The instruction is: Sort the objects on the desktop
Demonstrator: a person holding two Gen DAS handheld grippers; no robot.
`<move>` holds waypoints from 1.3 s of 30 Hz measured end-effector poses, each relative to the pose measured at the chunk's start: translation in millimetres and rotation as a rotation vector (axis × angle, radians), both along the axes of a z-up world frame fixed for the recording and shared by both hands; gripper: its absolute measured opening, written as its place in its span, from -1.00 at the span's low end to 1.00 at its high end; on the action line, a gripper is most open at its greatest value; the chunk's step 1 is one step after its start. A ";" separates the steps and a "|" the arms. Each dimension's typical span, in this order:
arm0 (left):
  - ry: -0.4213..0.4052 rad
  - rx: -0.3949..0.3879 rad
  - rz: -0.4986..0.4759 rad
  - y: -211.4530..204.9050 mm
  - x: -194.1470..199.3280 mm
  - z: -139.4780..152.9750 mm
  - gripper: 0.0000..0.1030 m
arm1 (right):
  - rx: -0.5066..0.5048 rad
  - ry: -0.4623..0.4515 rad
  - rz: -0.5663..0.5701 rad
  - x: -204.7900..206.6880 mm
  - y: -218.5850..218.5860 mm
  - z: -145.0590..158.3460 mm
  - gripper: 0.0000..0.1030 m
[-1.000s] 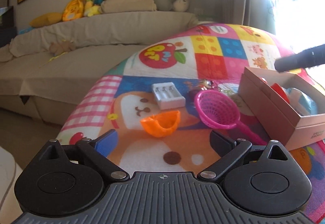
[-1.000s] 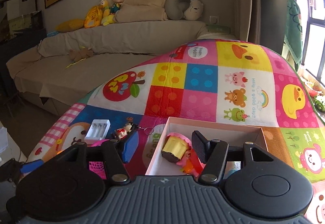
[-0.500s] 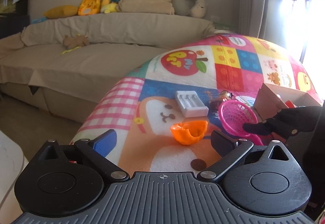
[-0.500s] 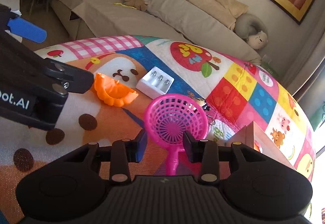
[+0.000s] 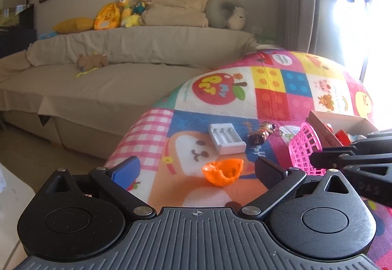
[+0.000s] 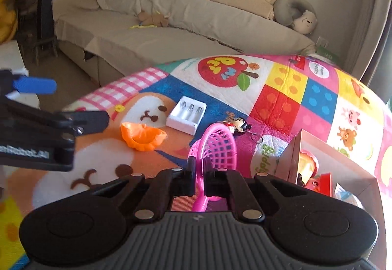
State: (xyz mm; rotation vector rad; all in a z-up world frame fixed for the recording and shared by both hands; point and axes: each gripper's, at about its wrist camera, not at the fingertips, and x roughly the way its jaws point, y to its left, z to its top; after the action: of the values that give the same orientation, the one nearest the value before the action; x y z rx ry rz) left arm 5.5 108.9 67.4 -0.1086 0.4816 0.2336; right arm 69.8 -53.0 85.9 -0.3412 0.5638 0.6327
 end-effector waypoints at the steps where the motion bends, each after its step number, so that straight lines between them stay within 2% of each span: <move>1: 0.002 0.002 -0.012 -4.4 0.2 0.9 0.99 | 0.048 0.021 -0.002 -5.3 -11.7 9.2 -0.90; 5: 0.015 0.006 -0.082 -25.7 0.1 2.4 0.99 | 0.258 0.131 -0.014 -22.9 -65.7 34.2 -0.90; 8: 0.043 0.009 -0.135 -42.3 2.8 -1.9 0.99 | 0.413 0.253 -0.050 -29.8 -113.4 33.6 -0.90; 10: 0.072 0.017 -0.170 -56.0 5.9 -9.0 0.99 | 0.502 0.335 -0.085 -33.4 -142.4 21.2 -0.90; 12: 0.101 0.019 -0.201 -68.5 9.9 -14.3 0.99 | 0.551 0.373 -0.146 -36.3 -164.1 3.6 -0.90; 15: 0.123 0.036 -0.257 -86.7 10.1 -18.3 0.99 | 0.592 0.429 -0.237 -37.3 -190.4 -24.3 -0.90; 17: 0.127 0.057 -0.288 -95.8 8.6 -19.5 0.99 | 0.613 0.430 -0.260 -41.1 -205.2 -32.9 -0.85; 20: 0.140 0.072 -0.303 -104.1 9.4 -22.7 0.99 | 0.562 0.363 -0.336 -49.7 -224.3 -37.1 -0.80; 22: 0.150 0.076 -0.301 -105.5 10.9 -25.1 0.99 | 0.513 0.309 -0.383 -55.4 -235.0 -37.2 -0.60; 23: 0.152 0.078 -0.299 -105.6 11.6 -26.2 0.99 | 0.491 0.279 -0.404 -58.5 -238.3 -36.5 -0.23; 24: 0.151 0.081 -0.293 -104.9 12.3 -26.9 0.99 | 0.461 0.234 -0.435 -62.3 -241.5 -35.9 0.26; 26: 0.140 0.089 -0.256 -98.6 15.4 -26.9 0.99 | 0.421 0.157 -0.486 -67.6 -244.1 -35.2 0.61; 32: 0.143 0.140 -0.068 -58.3 43.8 -32.3 0.99 | 0.341 0.022 -0.606 -63.7 -247.8 -40.4 0.88; 35: 0.173 0.100 -0.018 -38.7 65.2 -37.2 0.99 | 0.281 -0.041 -0.642 -61.6 -240.9 -49.2 0.91; 37: 0.195 0.055 -0.009 -31.0 78.5 -40.7 0.99 | 0.264 -0.040 -0.638 -60.5 -238.1 -51.2 0.91; 39: 0.205 0.052 0.000 -29.7 90.3 -45.2 0.98 | 0.269 -0.053 -0.633 -62.2 -237.8 -50.7 1.00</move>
State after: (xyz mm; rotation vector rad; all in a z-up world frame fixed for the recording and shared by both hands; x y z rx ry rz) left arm 95.8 79.2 22.2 -0.0334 0.6792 0.2584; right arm 7.6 -290.8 35.2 0.0810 0.4928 0.0820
